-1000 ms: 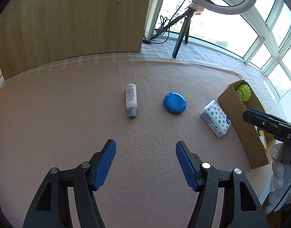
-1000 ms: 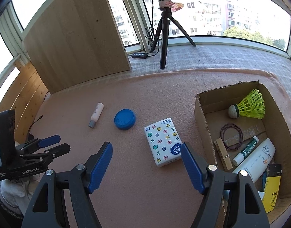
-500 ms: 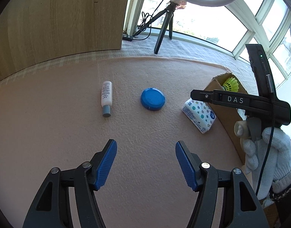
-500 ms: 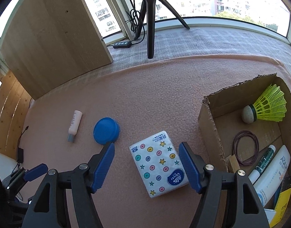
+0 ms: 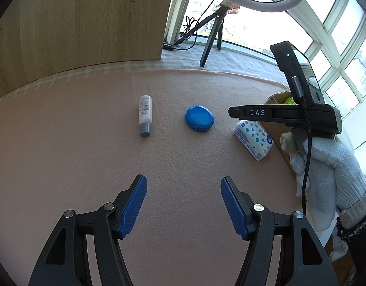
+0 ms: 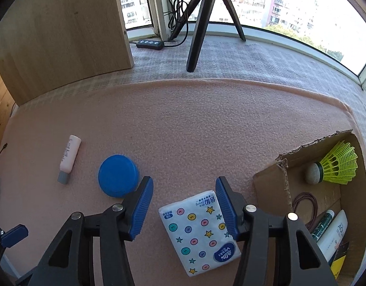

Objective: Organize objects
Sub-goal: 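Move the right gripper to the dotted tissue pack, then grasp the dotted tissue pack with the right gripper and lift it, then carry the tissue pack into the box and open the right gripper, then grasp the blue lid with the right gripper while the left gripper grasps the white tube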

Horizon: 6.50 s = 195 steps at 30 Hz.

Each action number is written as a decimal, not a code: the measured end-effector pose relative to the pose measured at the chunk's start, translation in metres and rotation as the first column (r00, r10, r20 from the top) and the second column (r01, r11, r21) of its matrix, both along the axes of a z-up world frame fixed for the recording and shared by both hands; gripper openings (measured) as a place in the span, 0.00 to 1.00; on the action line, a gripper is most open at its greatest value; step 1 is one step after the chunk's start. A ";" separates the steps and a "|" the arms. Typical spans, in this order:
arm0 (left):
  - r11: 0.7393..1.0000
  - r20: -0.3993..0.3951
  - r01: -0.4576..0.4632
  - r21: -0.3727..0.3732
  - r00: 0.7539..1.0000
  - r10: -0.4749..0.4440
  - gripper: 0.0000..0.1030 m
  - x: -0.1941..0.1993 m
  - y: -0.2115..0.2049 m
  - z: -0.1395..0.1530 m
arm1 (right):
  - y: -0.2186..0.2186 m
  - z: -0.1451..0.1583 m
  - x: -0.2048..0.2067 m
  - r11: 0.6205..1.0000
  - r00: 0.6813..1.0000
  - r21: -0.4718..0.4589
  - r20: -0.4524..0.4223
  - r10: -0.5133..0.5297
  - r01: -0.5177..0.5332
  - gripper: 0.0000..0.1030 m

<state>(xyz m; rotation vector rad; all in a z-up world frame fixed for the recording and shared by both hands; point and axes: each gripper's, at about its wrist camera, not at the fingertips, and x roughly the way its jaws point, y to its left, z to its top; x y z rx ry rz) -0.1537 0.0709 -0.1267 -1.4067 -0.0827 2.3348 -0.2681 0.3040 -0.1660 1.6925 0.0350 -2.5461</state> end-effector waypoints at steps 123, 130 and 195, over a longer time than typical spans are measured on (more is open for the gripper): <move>0.949 -0.102 0.313 -0.016 0.944 -0.313 0.79 0.002 0.245 0.028 | 0.173 0.080 0.130 0.959 0.950 -0.229 -0.222 -0.221 0.169 0.71; 0.973 -0.100 0.229 -0.027 0.968 -0.230 0.79 -0.004 0.185 0.029 | 0.137 0.090 0.134 0.978 0.952 -0.178 -0.267 -0.151 0.105 0.71; 0.984 0.028 -0.046 -0.175 0.998 0.052 0.22 -0.125 0.018 -0.062 | -0.082 -0.024 -0.003 0.973 0.972 0.033 -0.042 0.231 -0.230 0.45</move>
